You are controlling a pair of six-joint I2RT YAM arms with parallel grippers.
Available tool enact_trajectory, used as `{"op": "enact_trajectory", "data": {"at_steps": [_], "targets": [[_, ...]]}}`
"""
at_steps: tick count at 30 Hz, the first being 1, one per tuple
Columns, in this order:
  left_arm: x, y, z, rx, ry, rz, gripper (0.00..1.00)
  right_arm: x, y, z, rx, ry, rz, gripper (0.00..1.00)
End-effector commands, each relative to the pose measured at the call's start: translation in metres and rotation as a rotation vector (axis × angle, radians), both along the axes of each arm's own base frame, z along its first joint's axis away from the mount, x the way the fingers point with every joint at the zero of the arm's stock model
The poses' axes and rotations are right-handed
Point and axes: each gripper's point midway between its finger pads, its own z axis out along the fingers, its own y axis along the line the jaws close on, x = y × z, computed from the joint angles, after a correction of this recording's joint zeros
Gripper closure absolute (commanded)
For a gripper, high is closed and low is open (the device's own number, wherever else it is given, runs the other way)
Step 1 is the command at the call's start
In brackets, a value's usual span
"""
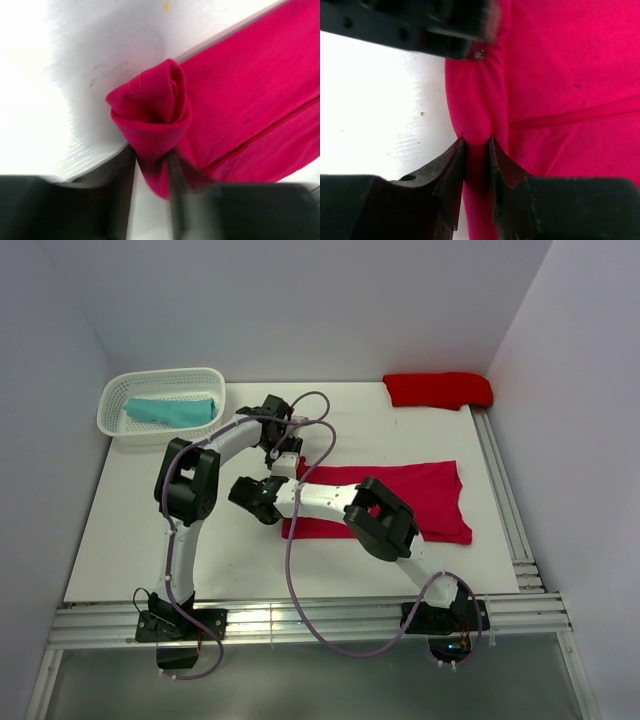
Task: Roll the t-shirts
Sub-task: Roll the tshirt
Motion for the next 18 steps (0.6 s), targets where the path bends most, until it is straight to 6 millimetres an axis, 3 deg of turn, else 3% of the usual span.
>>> {"op": "enact_trajectory", "data": {"at_steps": [1,5,6,7,8,9,10,11,12,13,15,16,17,18], "targets": [[0.018,0.016,0.002,0.047,-0.036,-0.005,0.61,-0.012,-0.010,-0.003,0.030,0.037,-0.012,0.71],[0.033,0.013,0.031,-0.037,-0.060,-0.029,0.45,-0.006,0.002,0.002,0.220,0.016,0.014,0.74],[0.034,0.014,0.038,-0.069,-0.051,-0.032,0.41,-0.013,-0.004,-0.001,0.254,0.042,0.030,0.74],[0.040,0.013,0.050,-0.094,-0.074,-0.041,0.40,-0.010,-0.006,0.000,0.297,0.043,0.028,0.74],[0.041,0.014,0.058,-0.117,-0.081,-0.046,0.39,-0.002,0.004,0.007,0.388,0.008,0.035,0.75],[0.041,0.017,0.065,-0.151,-0.070,-0.042,0.37,-0.012,-0.002,0.003,0.432,0.043,0.053,0.75],[0.042,0.018,0.070,-0.168,-0.069,-0.040,0.36,-0.007,-0.006,0.004,0.480,0.040,0.043,0.76],[0.040,0.021,0.076,-0.190,-0.068,-0.037,0.34,0.000,0.004,0.013,0.577,0.005,0.059,0.76],[0.040,0.025,0.080,-0.218,-0.078,-0.065,0.31,-0.008,-0.007,0.004,0.608,0.032,0.052,0.76],[0.036,0.028,0.075,-0.223,-0.071,-0.075,0.30,-0.012,-0.002,0.006,0.686,0.055,0.075,0.76],[0.031,0.032,0.083,-0.265,-0.090,-0.093,0.29,-0.005,-0.007,0.008,0.841,0.032,0.071,0.76],[0.024,0.033,0.075,-0.277,-0.073,-0.103,0.28,-0.004,-0.009,0.008,0.891,0.030,0.070,0.76],[0.020,0.033,0.077,-0.294,-0.073,-0.112,0.28,0.003,-0.002,0.022,1.009,0.015,0.088,0.76],[0.017,0.032,0.075,-0.314,-0.066,-0.121,0.25,-0.002,-0.009,0.010,1.024,0.034,0.079,0.76]]}}
